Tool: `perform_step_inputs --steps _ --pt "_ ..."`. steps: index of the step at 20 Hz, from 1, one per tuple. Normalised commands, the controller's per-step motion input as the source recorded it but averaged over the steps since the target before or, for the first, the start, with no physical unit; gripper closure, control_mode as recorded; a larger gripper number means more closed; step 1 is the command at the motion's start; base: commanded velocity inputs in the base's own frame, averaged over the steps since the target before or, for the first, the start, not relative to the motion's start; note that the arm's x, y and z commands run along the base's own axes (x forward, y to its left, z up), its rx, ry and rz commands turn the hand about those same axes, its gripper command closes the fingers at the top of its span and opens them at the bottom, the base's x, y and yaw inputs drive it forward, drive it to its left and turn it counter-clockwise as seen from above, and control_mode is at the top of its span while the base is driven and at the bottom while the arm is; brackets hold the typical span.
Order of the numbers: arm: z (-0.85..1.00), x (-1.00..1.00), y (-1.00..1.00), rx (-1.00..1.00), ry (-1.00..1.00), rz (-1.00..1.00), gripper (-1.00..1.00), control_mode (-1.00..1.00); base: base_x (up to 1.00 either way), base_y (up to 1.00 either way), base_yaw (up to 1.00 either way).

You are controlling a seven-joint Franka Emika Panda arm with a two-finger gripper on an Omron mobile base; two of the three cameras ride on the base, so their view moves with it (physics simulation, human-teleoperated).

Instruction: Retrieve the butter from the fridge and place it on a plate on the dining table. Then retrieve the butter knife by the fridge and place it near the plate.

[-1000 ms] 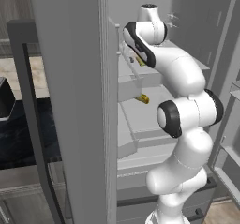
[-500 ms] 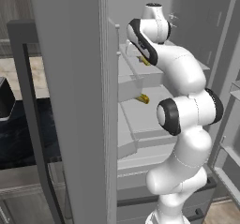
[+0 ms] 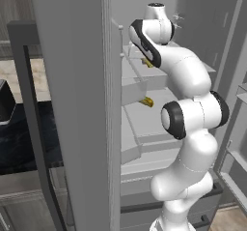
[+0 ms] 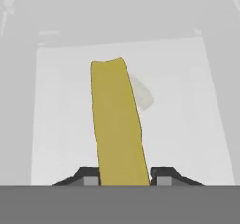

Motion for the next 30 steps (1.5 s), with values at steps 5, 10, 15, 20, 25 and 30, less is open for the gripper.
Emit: perform_step_inputs --steps 5,10,15,20,25,30 --pt "0.00 0.00 0.08 -0.03 0.00 0.00 1.00 -1.00 0.00 0.00 0.00" --pt "0.00 -0.10 0.00 0.00 0.00 0.00 1.00 -1.00 0.00 0.00 0.00" --pt "0.01 -0.75 0.00 0.02 -0.03 0.00 1.00 -1.00 0.00 0.00 0.00" --pt "0.03 -0.96 0.00 0.00 -0.10 0.00 1.00 -1.00 0.00 0.00 0.00" --pt "0.01 -0.99 0.00 0.00 -0.25 0.00 1.00 -1.00 0.00 0.00 0.00" --pt "0.04 -0.98 0.00 0.00 -0.16 0.00 1.00 -1.00 0.00 0.00 0.00"
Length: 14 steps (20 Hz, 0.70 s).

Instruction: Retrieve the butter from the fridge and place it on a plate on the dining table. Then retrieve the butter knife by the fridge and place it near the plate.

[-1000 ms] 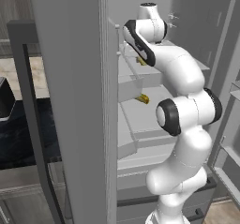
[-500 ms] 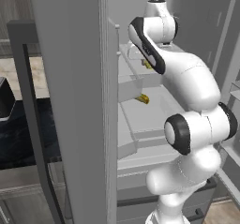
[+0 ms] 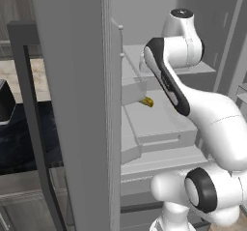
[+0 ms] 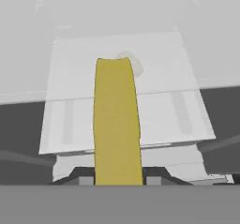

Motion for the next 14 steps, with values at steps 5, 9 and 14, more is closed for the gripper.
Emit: perform_step_inputs --steps 5,9,14 --pt "0.15 -1.00 0.00 0.00 0.00 0.00 1.00 -1.00 0.00 0.00 0.00" --pt "0.01 -1.00 -0.01 0.00 0.00 0.00 1.00 -1.00 0.00 0.00 0.00" --pt "0.00 -1.00 -0.04 0.01 -0.01 0.00 1.00 -1.00 0.00 0.00 0.00"
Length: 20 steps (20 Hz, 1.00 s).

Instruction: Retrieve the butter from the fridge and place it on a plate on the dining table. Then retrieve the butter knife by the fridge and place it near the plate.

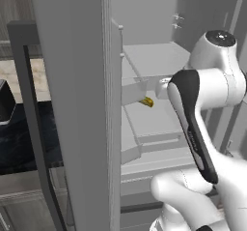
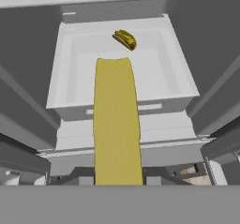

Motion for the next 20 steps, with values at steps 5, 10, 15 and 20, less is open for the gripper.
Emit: perform_step_inputs --steps 5,10,15,20 --pt "0.00 -0.84 -0.07 0.04 -0.02 0.01 1.00 -1.00 0.00 0.00 0.00" --pt "0.00 -0.56 -0.01 0.00 0.00 0.00 1.00 -1.00 0.00 0.00 0.00" --pt "-0.01 -0.09 0.00 -0.02 0.00 0.00 1.00 -1.00 0.00 0.00 0.00" --pt "-0.07 0.00 -0.07 0.00 0.00 0.00 1.00 -1.00 0.00 0.00 0.00"
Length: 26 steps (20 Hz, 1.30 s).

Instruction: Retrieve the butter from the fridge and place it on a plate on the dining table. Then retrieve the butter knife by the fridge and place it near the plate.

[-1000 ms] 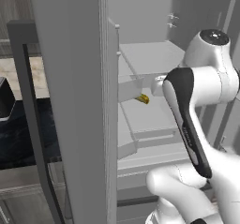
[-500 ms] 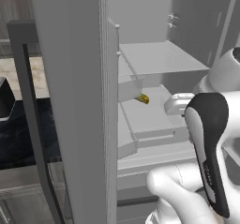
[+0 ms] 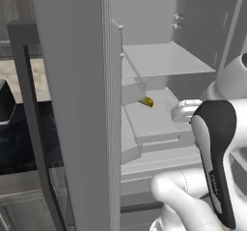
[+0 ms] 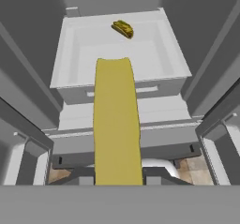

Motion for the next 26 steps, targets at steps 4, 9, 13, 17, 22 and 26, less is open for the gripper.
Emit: perform_step_inputs --steps 4,9,13,17,22,26 --pt "0.00 0.00 0.00 0.00 0.00 0.00 1.00 -1.00 0.00 0.00 0.00" --pt "0.00 -0.03 0.00 0.00 0.00 0.00 1.00 -1.00 0.00 0.00 0.00" --pt "0.00 -0.06 0.00 0.00 0.00 0.00 1.00 1.00 -0.40 0.00 0.00" --pt "0.00 0.00 0.00 0.00 0.00 0.00 1.00 1.00 -0.76 0.00 0.00" --pt "0.00 0.00 0.00 0.00 0.00 0.00 1.00 1.00 -0.79 0.00 0.00" --pt "0.00 0.00 0.00 0.00 0.00 0.00 1.00 1.00 -0.87 0.00 0.00"
